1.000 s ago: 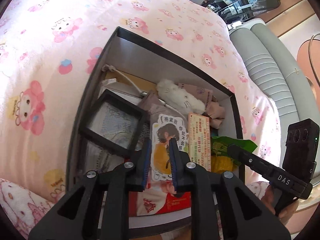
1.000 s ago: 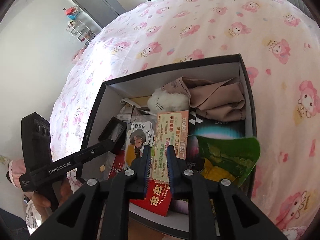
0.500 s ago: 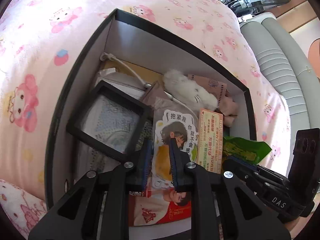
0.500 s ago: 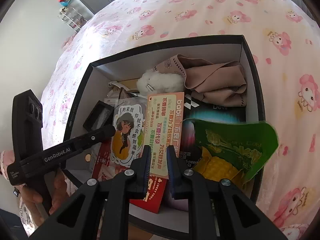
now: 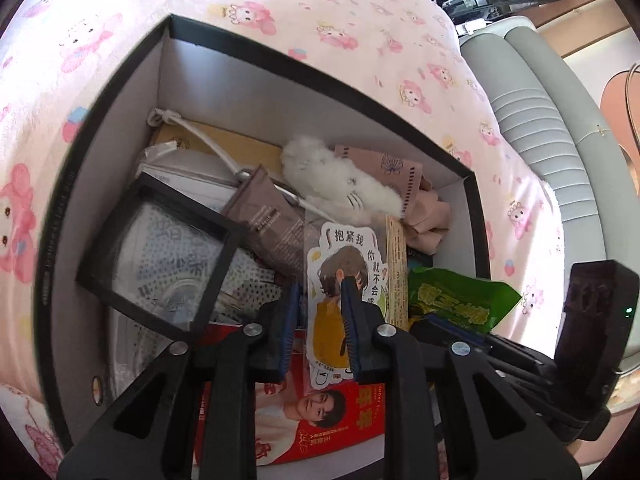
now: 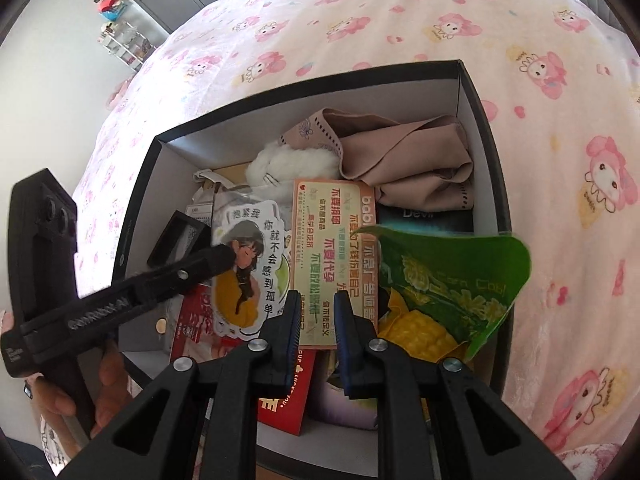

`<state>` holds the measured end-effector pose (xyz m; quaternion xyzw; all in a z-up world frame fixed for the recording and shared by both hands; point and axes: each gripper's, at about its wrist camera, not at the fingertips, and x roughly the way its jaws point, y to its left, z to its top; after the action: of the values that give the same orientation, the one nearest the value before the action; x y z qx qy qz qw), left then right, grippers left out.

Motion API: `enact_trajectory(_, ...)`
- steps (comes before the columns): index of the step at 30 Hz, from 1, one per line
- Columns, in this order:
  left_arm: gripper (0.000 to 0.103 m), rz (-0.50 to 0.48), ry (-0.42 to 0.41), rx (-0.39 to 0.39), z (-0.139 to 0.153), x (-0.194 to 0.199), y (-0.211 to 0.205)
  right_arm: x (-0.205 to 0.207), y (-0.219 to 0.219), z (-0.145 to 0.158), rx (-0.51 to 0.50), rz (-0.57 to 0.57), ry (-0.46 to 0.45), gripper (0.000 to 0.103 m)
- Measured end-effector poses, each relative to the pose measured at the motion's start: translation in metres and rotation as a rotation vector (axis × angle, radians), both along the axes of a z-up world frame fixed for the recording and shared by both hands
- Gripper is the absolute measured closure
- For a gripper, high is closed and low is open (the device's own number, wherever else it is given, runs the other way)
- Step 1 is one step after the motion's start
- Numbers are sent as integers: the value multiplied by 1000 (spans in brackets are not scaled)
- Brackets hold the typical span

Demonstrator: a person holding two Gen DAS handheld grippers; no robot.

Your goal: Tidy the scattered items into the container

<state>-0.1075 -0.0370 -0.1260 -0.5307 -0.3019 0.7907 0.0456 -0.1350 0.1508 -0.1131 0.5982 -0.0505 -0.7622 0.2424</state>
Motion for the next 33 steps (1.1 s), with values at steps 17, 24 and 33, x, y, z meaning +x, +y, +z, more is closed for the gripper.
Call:
enact_trajectory(17, 29, 98, 254, -366, 102, 34, -8, 29, -10, 70, 164, -68, 364, 56)
enact_trajectory(24, 3, 110, 387, -472, 168, 79, -12, 67, -1, 140, 146, -149, 514, 34)
enact_trajectory(33, 1, 112, 414, -535, 185, 145, 9, 143, 32, 154, 130, -273, 538, 30)
